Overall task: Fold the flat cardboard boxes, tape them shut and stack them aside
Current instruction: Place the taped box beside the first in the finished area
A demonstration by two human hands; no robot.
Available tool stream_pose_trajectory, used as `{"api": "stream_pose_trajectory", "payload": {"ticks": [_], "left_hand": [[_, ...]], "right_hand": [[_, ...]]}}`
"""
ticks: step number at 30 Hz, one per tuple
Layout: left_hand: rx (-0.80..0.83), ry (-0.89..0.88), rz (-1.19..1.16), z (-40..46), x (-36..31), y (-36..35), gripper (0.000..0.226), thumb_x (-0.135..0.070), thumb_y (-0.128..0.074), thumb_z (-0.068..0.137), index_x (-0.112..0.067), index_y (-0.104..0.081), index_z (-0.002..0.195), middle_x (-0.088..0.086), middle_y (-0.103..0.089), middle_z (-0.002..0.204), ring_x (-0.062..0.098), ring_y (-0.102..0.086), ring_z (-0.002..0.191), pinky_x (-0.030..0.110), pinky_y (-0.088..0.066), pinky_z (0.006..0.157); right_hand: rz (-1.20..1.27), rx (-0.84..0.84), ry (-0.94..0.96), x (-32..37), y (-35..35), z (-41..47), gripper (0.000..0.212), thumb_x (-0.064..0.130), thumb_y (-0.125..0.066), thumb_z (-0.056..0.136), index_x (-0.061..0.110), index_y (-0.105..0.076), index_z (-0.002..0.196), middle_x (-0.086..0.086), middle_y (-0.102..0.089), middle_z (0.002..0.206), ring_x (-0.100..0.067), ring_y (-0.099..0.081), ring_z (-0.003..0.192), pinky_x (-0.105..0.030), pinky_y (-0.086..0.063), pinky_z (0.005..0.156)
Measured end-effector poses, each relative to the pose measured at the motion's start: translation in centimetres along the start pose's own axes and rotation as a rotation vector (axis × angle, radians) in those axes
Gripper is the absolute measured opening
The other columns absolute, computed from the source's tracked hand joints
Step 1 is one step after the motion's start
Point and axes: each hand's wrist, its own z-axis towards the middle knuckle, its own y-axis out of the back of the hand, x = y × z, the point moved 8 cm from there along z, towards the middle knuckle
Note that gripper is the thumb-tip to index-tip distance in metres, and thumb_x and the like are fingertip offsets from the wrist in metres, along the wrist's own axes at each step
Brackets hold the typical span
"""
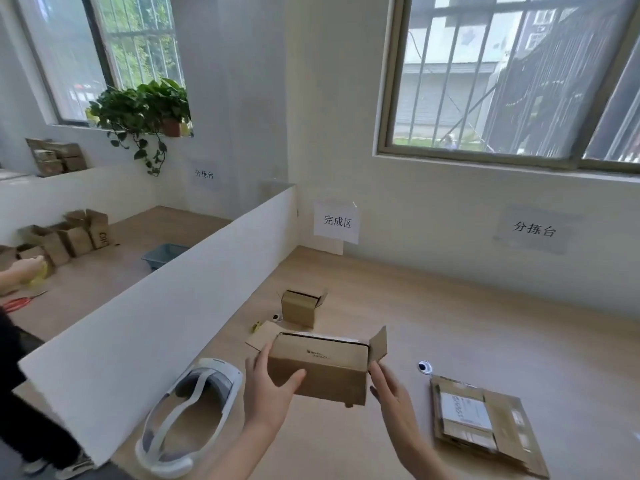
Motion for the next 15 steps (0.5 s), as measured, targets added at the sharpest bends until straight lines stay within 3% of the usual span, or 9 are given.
{"api": "stream_pose_trajectory", "payload": {"ticks": [3,7,9,13,15], "left_hand": [[0.010,0.028,-0.004,4.0,2.3,-0.7,0.086,-0.037,-0.085,0.079,-0.029,-0.038,0.150,-0.010,-0.039,0.134,0.020,-0.044,0.135,0.035,-0.041,0.109],[0.049,0.022,0.076,10.2,4.4,-2.2,0.084,-0.036,-0.085,0.077,-0.032,-0.041,0.148,-0.014,-0.043,0.127,0.015,-0.049,0.129,0.031,-0.042,0.106],[0.073,0.042,0.108,12.5,5.4,-3.4,0.083,-0.036,-0.085,0.078,-0.033,-0.040,0.148,-0.014,-0.043,0.126,0.015,-0.050,0.127,0.033,-0.045,0.105],[0.122,0.041,0.140,16.2,6.7,-6.9,0.079,-0.034,-0.085,0.078,-0.030,-0.045,0.146,-0.013,-0.049,0.124,0.008,-0.050,0.115,0.022,-0.042,0.092],[0.169,0.050,0.127,17.4,7.7,-9.1,0.081,-0.030,-0.085,0.078,-0.026,-0.044,0.148,-0.012,-0.050,0.127,0.006,-0.049,0.115,0.020,-0.042,0.095]], "right_hand": [[-0.015,0.014,0.003,-1.7,-1.9,3.5,0.022,0.040,-0.062,0.099,0.021,-0.071,0.106,0.006,-0.075,0.102,-0.008,-0.067,0.103,-0.022,-0.051,0.086],[-0.040,-0.072,-0.024,-4.7,-3.3,8.9,0.013,0.030,-0.069,0.096,0.026,-0.073,0.107,0.010,-0.078,0.098,-0.004,-0.071,0.096,-0.017,-0.049,0.076],[-0.030,-0.111,-0.072,-6.5,-3.7,11.2,0.010,0.026,-0.071,0.095,0.023,-0.073,0.105,0.008,-0.078,0.096,-0.005,-0.071,0.094,-0.016,-0.049,0.074],[-0.032,-0.195,-0.149,-9.7,-2.6,15.3,0.011,0.026,-0.072,0.094,0.021,-0.073,0.103,0.006,-0.077,0.096,-0.006,-0.070,0.096,-0.021,-0.048,0.077],[-0.048,-0.230,-0.181,-11.2,-1.5,16.9,0.010,0.026,-0.071,0.094,0.023,-0.073,0.104,0.008,-0.077,0.095,-0.004,-0.070,0.094,-0.022,-0.048,0.075]]}}
